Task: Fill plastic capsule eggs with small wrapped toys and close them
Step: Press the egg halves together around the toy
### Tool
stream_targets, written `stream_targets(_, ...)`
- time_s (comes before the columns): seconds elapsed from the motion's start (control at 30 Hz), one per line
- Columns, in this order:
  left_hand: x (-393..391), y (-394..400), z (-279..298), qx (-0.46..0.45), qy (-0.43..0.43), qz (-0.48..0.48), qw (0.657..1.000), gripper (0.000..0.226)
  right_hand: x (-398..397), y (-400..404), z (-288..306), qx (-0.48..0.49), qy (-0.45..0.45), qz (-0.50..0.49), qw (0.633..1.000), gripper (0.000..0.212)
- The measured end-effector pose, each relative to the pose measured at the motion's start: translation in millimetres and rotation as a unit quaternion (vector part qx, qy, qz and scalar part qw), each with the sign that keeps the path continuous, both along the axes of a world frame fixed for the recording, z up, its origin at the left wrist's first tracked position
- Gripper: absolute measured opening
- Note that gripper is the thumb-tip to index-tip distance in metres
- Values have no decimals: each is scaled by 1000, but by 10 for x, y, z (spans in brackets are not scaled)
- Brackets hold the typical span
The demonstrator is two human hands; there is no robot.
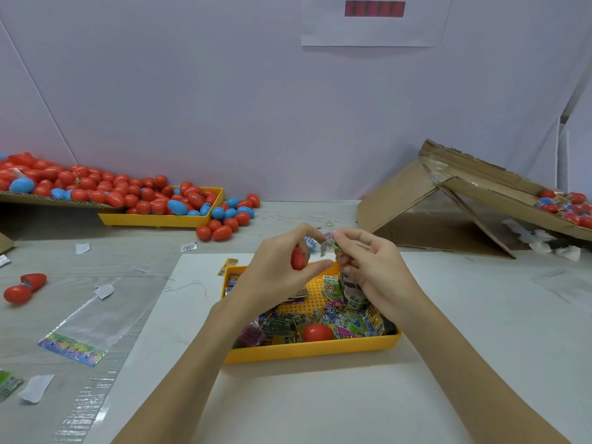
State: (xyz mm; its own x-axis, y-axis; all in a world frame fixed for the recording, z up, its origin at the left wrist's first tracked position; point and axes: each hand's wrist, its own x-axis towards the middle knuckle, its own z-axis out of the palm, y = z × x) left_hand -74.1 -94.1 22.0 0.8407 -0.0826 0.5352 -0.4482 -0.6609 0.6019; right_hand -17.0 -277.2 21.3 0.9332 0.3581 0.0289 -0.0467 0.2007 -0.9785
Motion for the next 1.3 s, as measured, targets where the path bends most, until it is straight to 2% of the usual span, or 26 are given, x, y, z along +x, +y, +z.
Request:
stream_targets(0.1,9,-35,1,-5,-44,24,999,6,2,3,1,50,72,48,995,32)
stream_targets(0.2,15,-11,-3,-34,6,17,999,9,-26,17,-14,-1,72,25,997,32)
stream_targets(0.3,15,20,12,-55,81,1,995,11,-63,40,5,-108,-43,-60,991,43)
stream_targets(0.37,13,30,28,-59,98,-2,993,11,-71,17,44,-186,-188,-81,961,35)
stream_targets(0.4,15,35,34,-62,98,-5,993,11,-74,3,67,-205,-241,-60,947,31)
stream_targets(0.5,13,42,53,-62,94,-12,994,10,-97,-20,112,-226,-288,17,931,27)
stream_targets(0.57,19,62,42,-53,95,-9,994,8,-105,-22,99,-250,-321,-3,913,19)
stream_targets(0.6,21,77,33,-49,100,-6,994,4,-106,-24,86,-248,-324,-19,913,15)
stream_targets(0.63,23,84,32,-61,117,-5,991,11,-98,-32,72,-239,-315,-33,918,13)
stream_targets(0.7,27,109,43,-165,186,-30,968,31,-73,-52,60,-208,-280,-59,935,11)
stream_targets(0.77,44,146,50,-278,223,-66,932,28,-50,-69,57,-167,-238,-85,953,10)
stream_targets(0.83,54,187,38,-266,205,-76,939,16,-38,-79,59,-134,-207,-105,963,9)
stream_targets(0.97,27,141,21,-242,174,-99,949,30,-34,-82,79,-97,-163,-132,973,10)
stream_targets(1.1,34,38,32,-249,117,-52,960,41,-47,-60,91,-115,-168,-130,970,16)
stream_targets(1.2,31,-16,28,-247,96,-51,963,34,-62,-52,83,-139,-178,-114,968,28)
stream_targets(1.3,19,-53,40,-252,84,-67,962,31,-84,-44,89,-143,-171,-97,970,30)
